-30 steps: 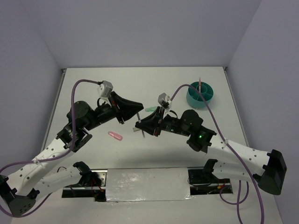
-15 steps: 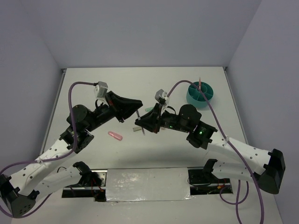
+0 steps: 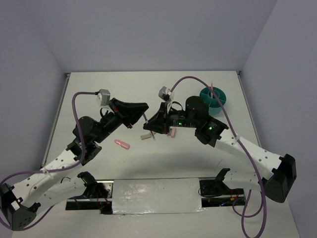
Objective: Sort the stationery into containers
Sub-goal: Close the pen cap on the pen, then place the pen in the storage box.
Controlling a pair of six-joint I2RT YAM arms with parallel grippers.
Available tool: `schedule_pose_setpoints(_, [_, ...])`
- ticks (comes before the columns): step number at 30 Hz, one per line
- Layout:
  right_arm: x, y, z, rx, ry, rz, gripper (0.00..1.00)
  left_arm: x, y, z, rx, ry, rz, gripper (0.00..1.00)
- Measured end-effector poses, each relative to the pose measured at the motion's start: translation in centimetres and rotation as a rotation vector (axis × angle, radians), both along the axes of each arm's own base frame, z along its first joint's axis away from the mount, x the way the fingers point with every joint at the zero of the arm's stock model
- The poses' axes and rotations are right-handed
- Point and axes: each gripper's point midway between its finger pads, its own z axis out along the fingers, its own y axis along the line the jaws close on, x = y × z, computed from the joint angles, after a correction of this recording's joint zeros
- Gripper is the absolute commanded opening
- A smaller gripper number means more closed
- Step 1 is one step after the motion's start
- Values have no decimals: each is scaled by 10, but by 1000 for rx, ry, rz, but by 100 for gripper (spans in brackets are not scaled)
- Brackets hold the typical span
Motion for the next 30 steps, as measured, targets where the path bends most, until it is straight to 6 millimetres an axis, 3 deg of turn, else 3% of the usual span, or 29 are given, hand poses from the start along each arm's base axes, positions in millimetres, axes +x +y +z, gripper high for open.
schedule_pose_setpoints(2, [1,3,-5,-8,-3,10,0,1,5,-1,15,28,31,27])
schedule_pose_setpoints(3, [3,5,-6,1,-16,11,0,2,9,-1,25,48,55,54])
schedule_pose_setpoints(4, [5,6,-8,12,-30,10,0,2,12,1,43,60,71,88])
schedule_pose_setpoints(5, [11,8,-5,39,-59,-15,0,0,12,-2,75,92,73,88])
schedule_pose_setpoints(6, [19,7,-3,72,-93,-45,0,-1,14,-7,112,131,90,99])
schedule_pose_setpoints(9, [37,4,-15,88,-127,-126,0,0,29,3,164,187,167,99])
schedule_pose_setpoints(13, [77,-16,-45,52,-133,-277,0,-5,75,67,76,168,324,99])
schedule_pose_setpoints(15, [109,-44,-56,37,-148,-416,0,-16,99,86,27,151,377,99])
schedule_pose_setpoints(18, [158,-105,-62,11,-212,-675,0,-35,127,84,-2,141,409,99])
schedule_pose_setpoints(21, [199,-170,-51,-6,-294,-919,0,-38,129,44,50,174,408,99])
schedule_pose_setpoints(25, [231,-238,-33,1,-403,-1130,0,-27,107,-61,280,326,377,99])
schedule_pose_setpoints(28, [248,-276,-38,-37,-442,-1220,0,-30,99,-121,419,428,335,99])
schedule_pose_setpoints(30, [258,-298,-50,-75,-438,-1256,0,-35,97,-142,461,477,312,99])
